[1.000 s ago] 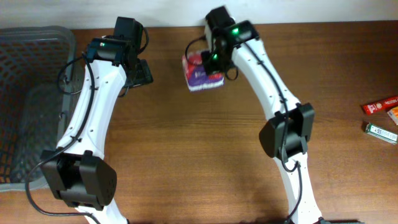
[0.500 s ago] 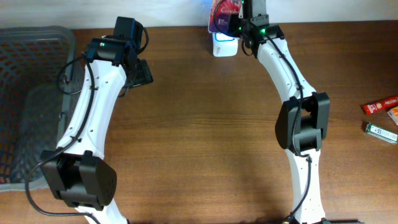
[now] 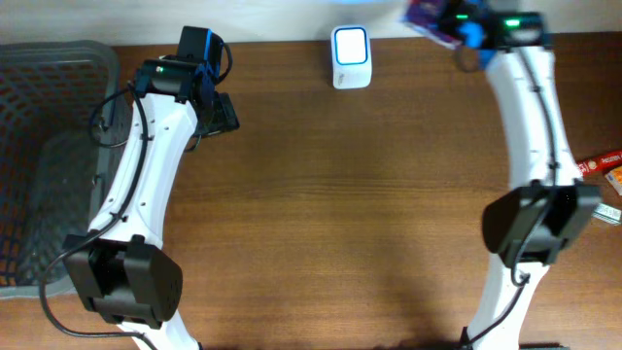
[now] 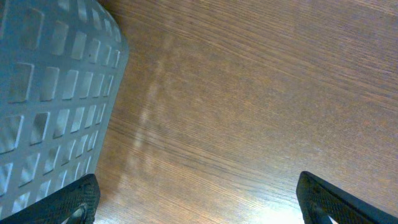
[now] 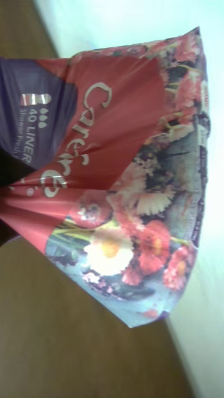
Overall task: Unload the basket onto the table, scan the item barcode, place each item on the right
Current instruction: 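Carry the Carefree pack to the right table edge and release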
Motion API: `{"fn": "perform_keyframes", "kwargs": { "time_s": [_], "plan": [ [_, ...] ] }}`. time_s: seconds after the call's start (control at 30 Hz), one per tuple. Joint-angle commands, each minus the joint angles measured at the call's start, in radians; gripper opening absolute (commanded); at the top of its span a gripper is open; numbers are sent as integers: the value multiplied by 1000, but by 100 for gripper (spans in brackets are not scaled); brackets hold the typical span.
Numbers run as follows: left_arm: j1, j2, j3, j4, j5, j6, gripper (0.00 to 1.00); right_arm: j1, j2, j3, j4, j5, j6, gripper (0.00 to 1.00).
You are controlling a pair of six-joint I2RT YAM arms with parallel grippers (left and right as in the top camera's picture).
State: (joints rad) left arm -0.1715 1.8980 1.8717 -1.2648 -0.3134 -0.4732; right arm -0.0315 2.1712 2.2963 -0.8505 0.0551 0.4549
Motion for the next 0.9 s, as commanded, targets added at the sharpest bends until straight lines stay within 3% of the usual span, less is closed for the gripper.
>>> {"fn": "perform_keyframes", "kwargs": {
  "time_s": [0.0,0.13,0.23,0.27,0.3,0.33,0.47,0.7,0.87],
  "plan": [
    [5,-8,7,-2,4,-12,99,-182,-19,0,-195,185,112,4],
    [5,-8,7,-2,4,-12,99,-496,34,-4,-340,269,111,4],
    [5,-8,7,-2,4,-12,99,-596,105,-10,-344,192,95,5],
    [5,-8,7,-2,4,-12,99,-605,115,-10,-346,192,96,20],
    [5,-8,7,-2,4,-12,99,-610,116,-10,-341,192,96,48],
    [5,-8,7,-2,4,-12,99,-610,116,-9,-341,192,95,66],
    [5,-8,7,-2,4,-12,99,-610,71,-7,-412,153,54,97],
    [5,-8,7,-2,4,-12,99,-579,-288,-8,-825,60,15,99],
    [5,-8,7,-2,4,-12,99,-397,-576,-109,-848,39,-161,99]
  ]
}}
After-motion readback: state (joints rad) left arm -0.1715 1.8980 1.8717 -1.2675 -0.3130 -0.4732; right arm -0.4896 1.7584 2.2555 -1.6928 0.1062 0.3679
